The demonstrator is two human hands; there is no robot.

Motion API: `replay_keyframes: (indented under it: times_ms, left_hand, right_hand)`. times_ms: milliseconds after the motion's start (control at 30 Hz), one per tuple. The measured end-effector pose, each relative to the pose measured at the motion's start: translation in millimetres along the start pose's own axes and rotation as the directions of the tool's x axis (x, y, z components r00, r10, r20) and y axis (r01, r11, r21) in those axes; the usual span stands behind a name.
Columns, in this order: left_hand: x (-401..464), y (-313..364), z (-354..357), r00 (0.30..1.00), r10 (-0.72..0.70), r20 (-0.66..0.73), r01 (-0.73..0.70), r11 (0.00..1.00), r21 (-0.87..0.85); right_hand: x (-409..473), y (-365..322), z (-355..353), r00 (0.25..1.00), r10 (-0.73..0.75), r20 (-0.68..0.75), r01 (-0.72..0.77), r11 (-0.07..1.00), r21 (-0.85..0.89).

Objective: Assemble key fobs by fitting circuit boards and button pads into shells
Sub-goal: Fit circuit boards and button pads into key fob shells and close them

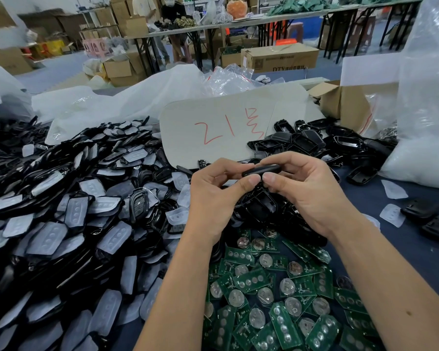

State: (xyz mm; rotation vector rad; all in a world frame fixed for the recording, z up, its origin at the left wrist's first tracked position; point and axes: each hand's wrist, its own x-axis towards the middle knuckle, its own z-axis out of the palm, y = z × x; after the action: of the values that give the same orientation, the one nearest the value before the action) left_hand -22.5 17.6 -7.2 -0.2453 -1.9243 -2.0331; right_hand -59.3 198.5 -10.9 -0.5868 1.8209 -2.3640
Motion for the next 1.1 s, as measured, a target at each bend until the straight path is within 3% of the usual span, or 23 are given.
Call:
replay_keyframes:
  times_ms: [800, 967, 1100]
  left_hand:
    - [0.8, -3.6, -1.5, 0.999, -0.011, 0.047, 0.011, 1.000, -0.002]
    - [0.6, -6.0, -2.2, 1.000, -0.001, 0.017, -0.002, 0.987, 0.159]
    - [-0.5, -8.6, -0.9, 0.999, 0.031, 0.010, -0.033, 0.961, 0.274]
  right_hand:
    - [-2.8, -5.7, 1.9, 0.997, -0.075, 0.007, 0.075, 0.992, -0.097]
    - [-0.5, -0.4, 4.6, 0.989, -0.148, -0.027, 0.128, 0.921, -0.368]
    - [-0.8, 2.6, 4.9, 0.985, -0.175, -0.009, 0.149, 0.866, -0.478]
